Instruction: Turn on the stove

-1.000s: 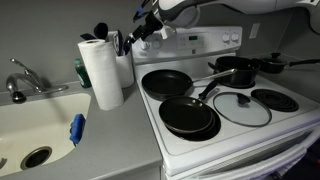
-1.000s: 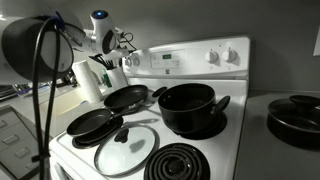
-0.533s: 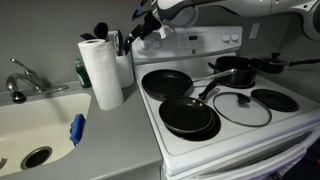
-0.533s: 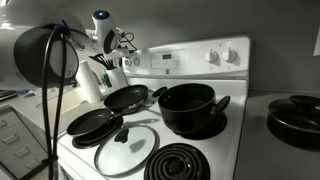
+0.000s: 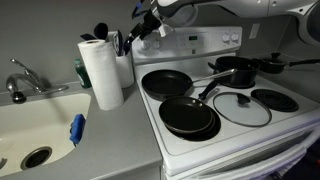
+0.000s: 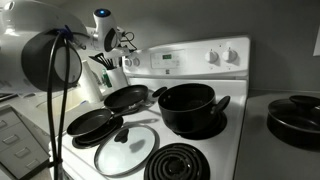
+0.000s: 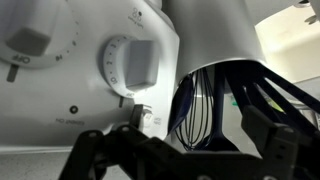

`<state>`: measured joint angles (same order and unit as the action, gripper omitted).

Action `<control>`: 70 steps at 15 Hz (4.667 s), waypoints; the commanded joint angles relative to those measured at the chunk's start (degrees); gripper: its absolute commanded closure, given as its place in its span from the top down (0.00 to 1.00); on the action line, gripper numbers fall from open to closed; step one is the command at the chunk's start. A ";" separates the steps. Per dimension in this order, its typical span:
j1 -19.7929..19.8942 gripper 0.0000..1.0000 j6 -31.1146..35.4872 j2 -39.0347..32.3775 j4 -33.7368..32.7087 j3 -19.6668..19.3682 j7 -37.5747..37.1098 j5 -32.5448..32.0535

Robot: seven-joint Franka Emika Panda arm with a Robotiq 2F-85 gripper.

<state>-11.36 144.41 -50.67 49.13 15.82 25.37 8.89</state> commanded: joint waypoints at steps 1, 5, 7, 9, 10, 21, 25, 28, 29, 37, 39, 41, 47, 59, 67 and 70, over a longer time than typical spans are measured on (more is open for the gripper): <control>-0.16 1.00 -2.73 -2.40 -4.73 0.58 0.33 0.30; -0.43 1.00 -3.69 -2.08 -5.60 0.69 0.52 0.20; -0.69 1.00 -3.84 -1.91 -6.06 0.71 0.57 0.17; -1.23 1.00 -4.89 -1.39 -6.14 0.12 -0.78 -0.08; -1.56 1.00 -5.51 -1.11 -6.08 -0.50 -1.94 -0.39; -2.11 1.00 -10.10 -0.96 -6.54 -3.09 -12.20 -1.32; -2.22 1.00 -11.76 -1.00 -6.95 -2.12 -11.93 -0.85; -2.24 1.00 -11.61 -1.28 -7.47 -1.88 -11.66 -1.07; -2.13 1.00 -11.47 -1.44 -7.65 -1.68 -11.37 -0.93; -1.72 1.00 -11.64 -2.64 -8.69 -1.23 -10.87 -0.58; -1.67 1.00 -11.63 -2.88 -8.96 -1.16 -10.72 -0.54; -1.64 1.00 -11.46 -3.29 -9.40 -1.01 -10.47 -0.41; -1.67 1.00 -11.14 -5.14 -11.57 -0.52 -9.59 -0.16; -2.59 1.00 -13.59 -5.68 -15.07 -1.03 -9.89 -1.07; -2.16 1.00 -13.89 -7.59 -16.66 -0.42 -8.82 -0.51; -2.06 1.00 -13.63 -8.46 -17.69 -0.21 -8.00 -0.35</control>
<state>-13.93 132.21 -57.10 34.75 14.35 15.02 7.79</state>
